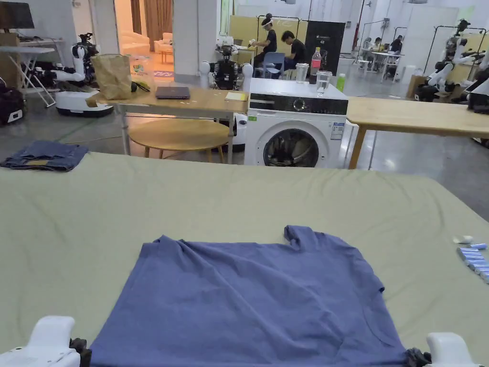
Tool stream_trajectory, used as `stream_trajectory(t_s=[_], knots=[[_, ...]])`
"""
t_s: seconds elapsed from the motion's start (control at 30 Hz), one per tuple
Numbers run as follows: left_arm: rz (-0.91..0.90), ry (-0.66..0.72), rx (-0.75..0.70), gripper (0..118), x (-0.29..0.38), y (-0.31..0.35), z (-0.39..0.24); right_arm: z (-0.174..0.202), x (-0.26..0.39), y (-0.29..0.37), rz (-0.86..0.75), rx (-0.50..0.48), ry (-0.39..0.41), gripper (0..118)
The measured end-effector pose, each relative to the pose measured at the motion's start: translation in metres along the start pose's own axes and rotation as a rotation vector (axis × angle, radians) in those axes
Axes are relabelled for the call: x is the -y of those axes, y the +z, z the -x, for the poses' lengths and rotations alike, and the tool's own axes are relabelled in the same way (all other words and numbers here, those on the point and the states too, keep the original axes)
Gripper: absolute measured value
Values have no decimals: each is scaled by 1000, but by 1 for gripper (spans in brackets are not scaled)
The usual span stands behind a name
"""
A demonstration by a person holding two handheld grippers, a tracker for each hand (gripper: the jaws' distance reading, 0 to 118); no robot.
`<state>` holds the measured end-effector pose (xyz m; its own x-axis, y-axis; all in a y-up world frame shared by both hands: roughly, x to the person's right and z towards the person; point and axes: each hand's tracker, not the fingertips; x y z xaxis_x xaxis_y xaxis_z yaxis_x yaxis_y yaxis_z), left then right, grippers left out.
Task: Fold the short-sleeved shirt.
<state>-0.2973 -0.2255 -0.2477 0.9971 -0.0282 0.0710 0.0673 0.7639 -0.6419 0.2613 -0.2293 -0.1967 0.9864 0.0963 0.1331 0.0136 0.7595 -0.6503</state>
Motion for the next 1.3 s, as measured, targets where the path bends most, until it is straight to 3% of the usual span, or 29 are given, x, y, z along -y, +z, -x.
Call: stream_trajectory(t_s=[0.03,0.07,0.1,0.13,0.17,0.2,0.23,0.3,0.47,0.5,0.53,0.57,0.63,0.8,0.93,0.97,1.0,1.07,1.1,1.13,1.3], knots=[[-10,-6,-6,23,-4,8,-10,0,1,-3,-1,-2,1,3],[-15,-18,-23,68,-8,12,-14,-1,-1,-4,10,-7,4,24],[-23,-16,-27,98,-12,16,-16,0,-5,2,12,-5,1,53],[-62,21,0,111,-20,26,-19,5,-11,9,6,15,0,87],[-118,29,31,113,-29,36,-20,10,-19,20,-24,28,8,109],[-174,22,37,113,-36,47,-28,15,-26,33,-102,-23,3,111],[-216,7,34,113,-45,58,-40,25,-33,51,-193,-101,-16,111],[-276,-8,68,112,-54,75,-57,45,-49,75,-298,-160,-42,111],[-413,-84,41,108,-47,89,-96,90,-53,107,-489,-120,-113,97],[-420,-111,45,93,-46,91,-99,95,-50,108,-505,-93,-104,71],[-426,-147,51,56,-46,92,-101,101,-50,107,-515,-61,-80,26],[-423,-184,47,0,-42,86,-101,101,-53,113,-535,-16,-73,0],[-367,-170,112,0,-44,85,-92,100,-57,115,-522,-96,-34,0],[-250,-18,58,0,-25,78,-50,98,-52,108,-464,-105,-33,0],[-18,59,86,0,18,58,-4,101,-36,91,-396,-97,5,0],[21,78,98,4,33,55,2,100,-35,89,-379,-100,9,0],[31,93,74,32,41,54,8,99,-35,86,-362,-107,11,0],[46,93,67,117,52,49,20,103,-24,72,-333,-115,7,0],[63,82,66,118,58,49,16,103,-23,70,-319,-122,2,0],[-42,81,55,117,57,51,18,103,-23,68,-301,-129,-3,0],[46,57,59,117,58,19,24,107,-10,55,-261,-123,15,0]])
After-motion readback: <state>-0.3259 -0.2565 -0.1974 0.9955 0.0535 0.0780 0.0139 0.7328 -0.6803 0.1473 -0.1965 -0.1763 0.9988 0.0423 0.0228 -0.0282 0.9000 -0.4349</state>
